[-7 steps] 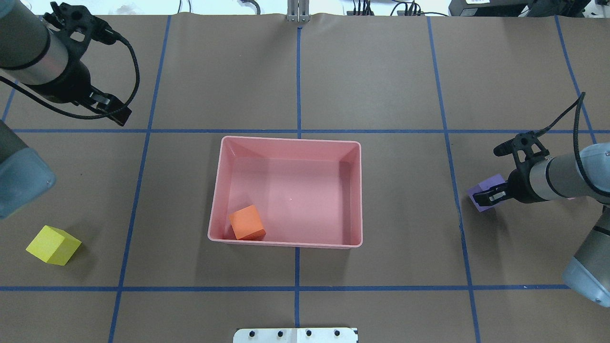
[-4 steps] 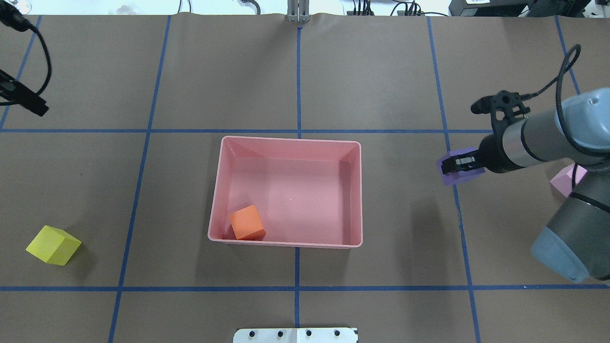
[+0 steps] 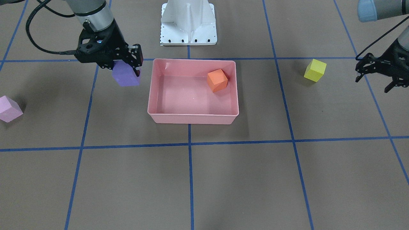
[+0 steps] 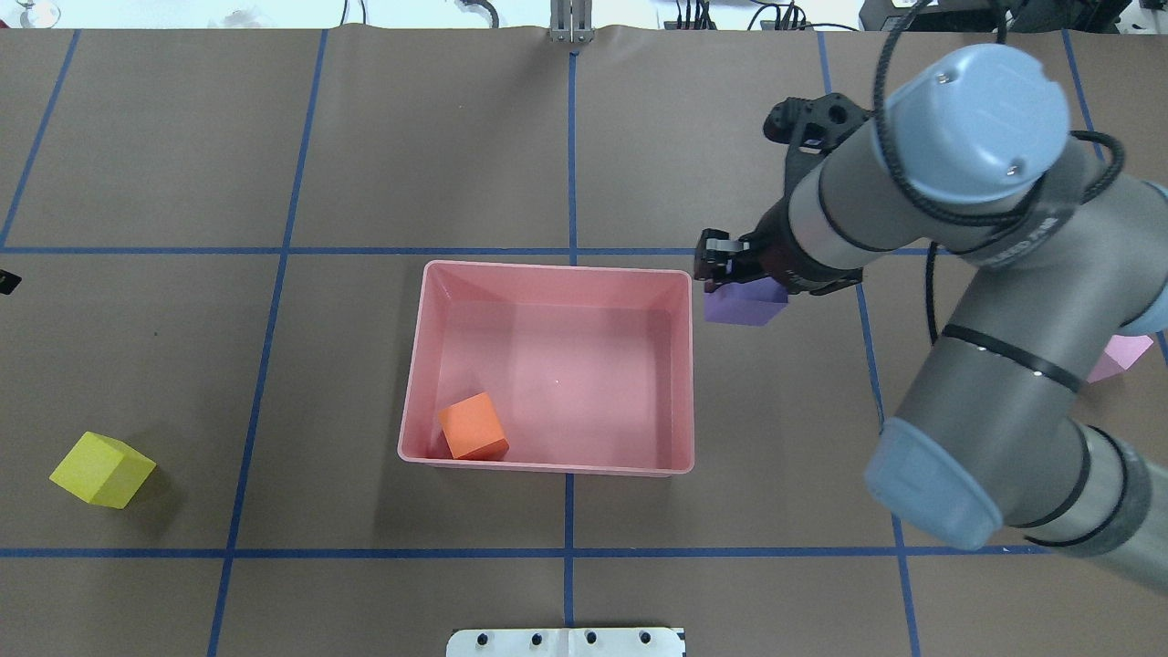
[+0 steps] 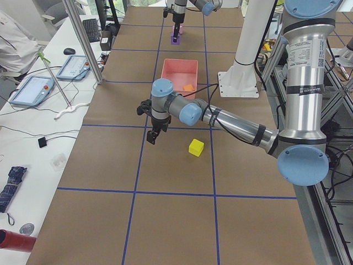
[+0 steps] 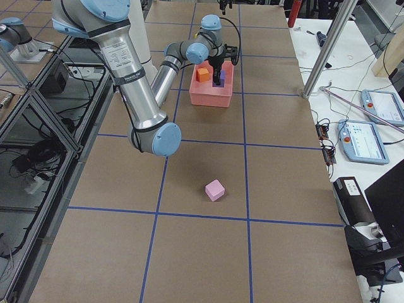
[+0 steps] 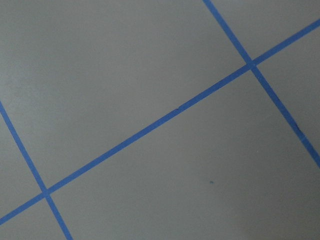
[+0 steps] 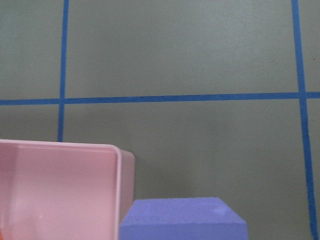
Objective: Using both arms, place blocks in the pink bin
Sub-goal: 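Carry the purple cube into the pink bin and release it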
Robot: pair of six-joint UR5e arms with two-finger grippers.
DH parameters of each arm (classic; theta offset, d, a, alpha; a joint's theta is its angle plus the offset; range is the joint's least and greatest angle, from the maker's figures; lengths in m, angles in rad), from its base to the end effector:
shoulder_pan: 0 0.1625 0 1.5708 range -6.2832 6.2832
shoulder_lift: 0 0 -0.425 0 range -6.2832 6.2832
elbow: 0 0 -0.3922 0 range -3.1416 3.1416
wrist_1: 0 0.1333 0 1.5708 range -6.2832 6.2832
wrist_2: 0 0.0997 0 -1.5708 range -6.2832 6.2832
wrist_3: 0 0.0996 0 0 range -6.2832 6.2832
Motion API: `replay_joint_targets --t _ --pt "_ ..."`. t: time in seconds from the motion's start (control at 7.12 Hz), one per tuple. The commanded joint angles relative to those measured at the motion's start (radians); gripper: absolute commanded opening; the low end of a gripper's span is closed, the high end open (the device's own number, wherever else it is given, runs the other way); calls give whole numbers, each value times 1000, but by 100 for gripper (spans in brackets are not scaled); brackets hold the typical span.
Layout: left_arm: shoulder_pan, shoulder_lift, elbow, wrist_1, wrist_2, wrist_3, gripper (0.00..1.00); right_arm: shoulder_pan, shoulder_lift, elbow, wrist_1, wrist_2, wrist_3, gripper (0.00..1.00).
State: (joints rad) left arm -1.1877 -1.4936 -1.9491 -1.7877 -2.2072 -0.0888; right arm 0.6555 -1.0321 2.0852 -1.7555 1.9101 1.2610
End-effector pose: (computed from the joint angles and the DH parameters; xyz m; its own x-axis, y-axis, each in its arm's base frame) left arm 0.1062 -0.4618 0.4901 0.6622 0.4998 -0.5582 -0.2671 0.8535 0.4474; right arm -0.3736 -0.4136 0.1711 0.6016 0.0999 0.7925 -0.1995 0.9795 0.0279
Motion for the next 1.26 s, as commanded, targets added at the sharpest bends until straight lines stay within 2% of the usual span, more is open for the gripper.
replay_joint_targets --t 0.0,0.14,0.28,0.56,0.7,0.84,1.12 --pt "5 68 9 -126 -12 -86 100 -133 140 -100 -28 -164 170 20" --pt "8 72 6 -136 -14 -86 100 -158 147 -120 -27 -204 182 78" --pt "13 75 7 -157 -23 -86 100 -166 147 -119 -28 -226 185 99" --pt "66 140 7 -286 -28 -144 100 -163 150 -108 -29 -224 175 100" --pt "130 151 9 -374 -14 -270 100 -152 136 -91 -29 -217 157 100" --pt "198 183 7 -442 24 -313 100 -95 126 -88 -32 -195 79 100" --pt "354 228 6 -536 163 -478 100 10 77 -73 -30 -97 -45 100"
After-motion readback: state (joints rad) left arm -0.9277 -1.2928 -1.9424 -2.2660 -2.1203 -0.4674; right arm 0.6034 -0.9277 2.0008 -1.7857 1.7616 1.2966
